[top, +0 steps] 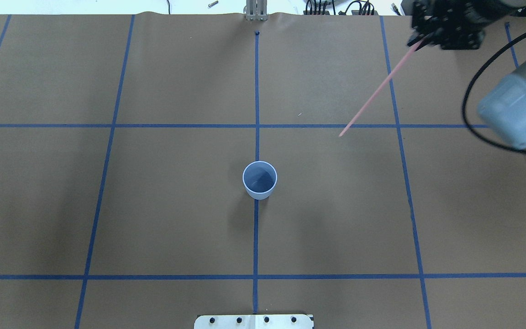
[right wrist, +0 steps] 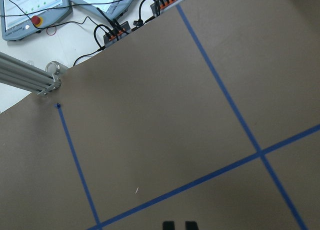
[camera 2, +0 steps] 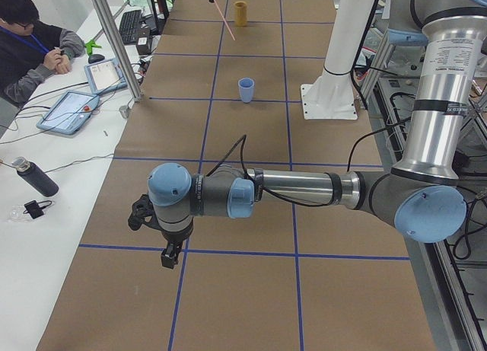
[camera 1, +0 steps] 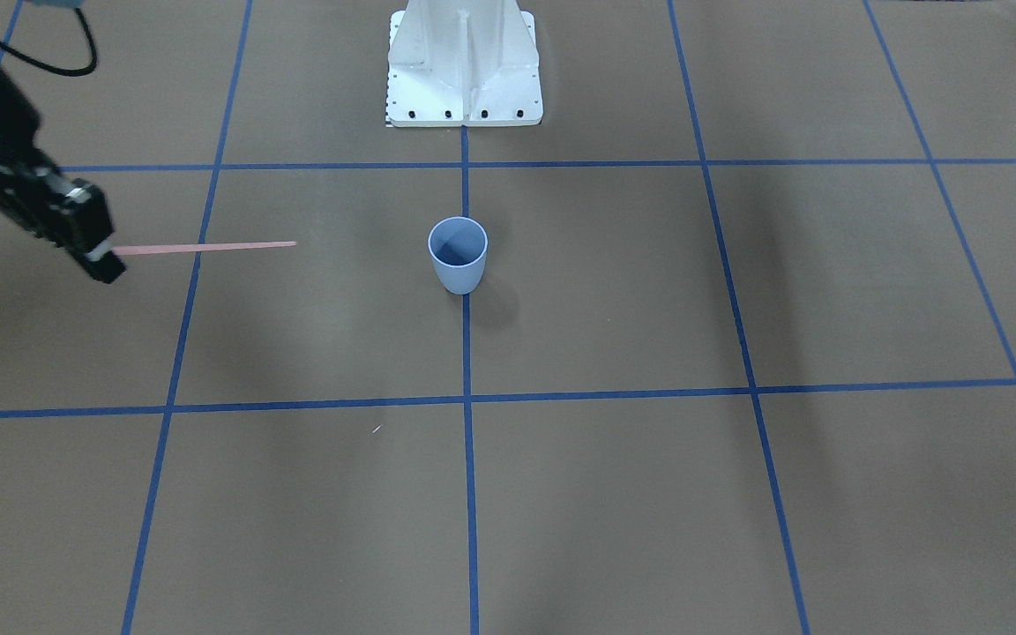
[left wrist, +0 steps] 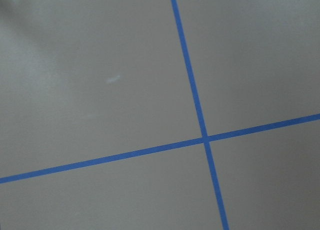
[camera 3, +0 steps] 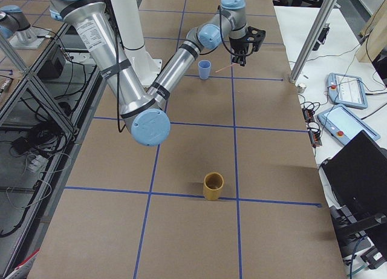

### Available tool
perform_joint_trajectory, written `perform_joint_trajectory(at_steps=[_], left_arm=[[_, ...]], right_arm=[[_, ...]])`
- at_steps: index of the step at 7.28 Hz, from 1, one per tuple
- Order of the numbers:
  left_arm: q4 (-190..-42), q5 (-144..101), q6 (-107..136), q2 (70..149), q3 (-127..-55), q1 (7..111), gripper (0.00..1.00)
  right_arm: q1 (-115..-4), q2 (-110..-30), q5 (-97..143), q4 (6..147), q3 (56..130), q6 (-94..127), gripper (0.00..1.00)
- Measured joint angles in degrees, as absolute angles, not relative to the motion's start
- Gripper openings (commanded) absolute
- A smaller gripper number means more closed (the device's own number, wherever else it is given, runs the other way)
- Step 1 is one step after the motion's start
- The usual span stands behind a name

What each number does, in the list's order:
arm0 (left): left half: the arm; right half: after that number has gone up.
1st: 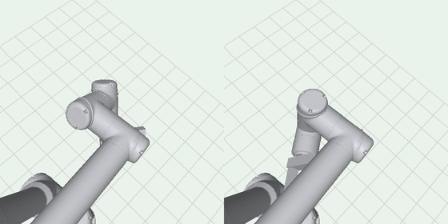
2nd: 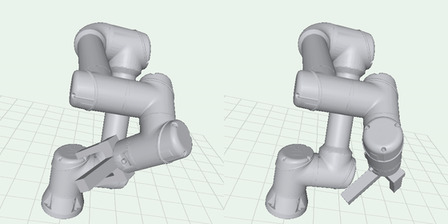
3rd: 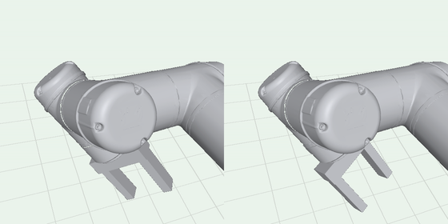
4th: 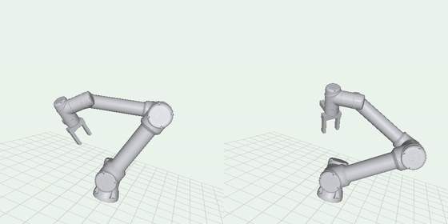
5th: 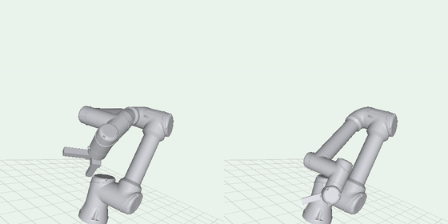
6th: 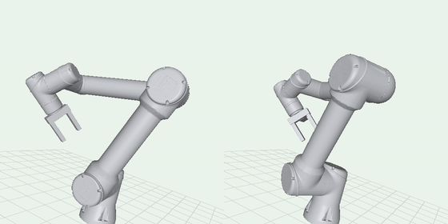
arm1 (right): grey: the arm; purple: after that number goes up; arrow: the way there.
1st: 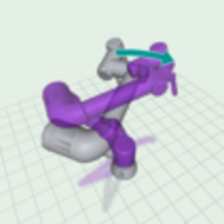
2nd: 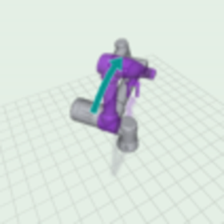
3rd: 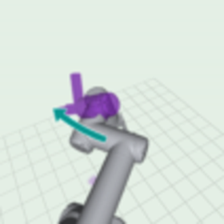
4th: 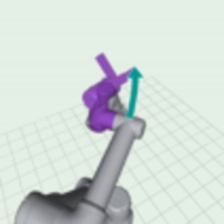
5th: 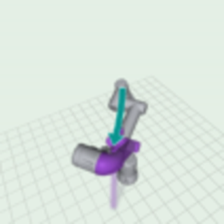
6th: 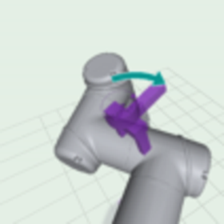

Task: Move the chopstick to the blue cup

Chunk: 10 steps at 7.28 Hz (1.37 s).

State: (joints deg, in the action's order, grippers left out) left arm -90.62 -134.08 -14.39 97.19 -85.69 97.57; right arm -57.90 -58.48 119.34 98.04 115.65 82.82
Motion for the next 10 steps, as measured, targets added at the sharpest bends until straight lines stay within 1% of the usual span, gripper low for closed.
perform_joint_trajectory(at_steps=[2,3,5,7,8,9,10], left_arm=[[-90.7,-134.1,-14.1,97.2,-85.3,97.6,0.98],[-90.8,-134.1,-14.0,97.2,-85.1,97.7,0.98],[-90.9,-134.1,-13.8,97.1,-84.9,97.7,0.98],[-90.9,-134.1,-13.8,97.1,-84.8,97.6,0.98],[-90.9,-134.1,-13.8,97.1,-84.8,97.6,0.98],[-90.8,-134.1,-13.8,97.1,-84.8,97.6,0.98],[-90.7,-134.1,-13.7,97.1,-84.8,97.6,0.98]], right_arm=[[-45.6,-50.5,107.5,107.8,115.7,93.1,0.0],[-41.4,-48.4,103.2,110.2,115.3,96.7,0.0],[-35.3,-45.9,96.0,111.5,112.9,100.9,0.0],[-32.5,-44.9,92.5,111.7,110.7,101.9,0.0],[-30.1,-45.0,89.6,111.6,109.9,102.0,0.48],[-28.2,-45.0,87.4,111.6,109.3,102.0,0.99],[-27.3,-44.9,86.4,111.5,109.0,101.8,1.0]])
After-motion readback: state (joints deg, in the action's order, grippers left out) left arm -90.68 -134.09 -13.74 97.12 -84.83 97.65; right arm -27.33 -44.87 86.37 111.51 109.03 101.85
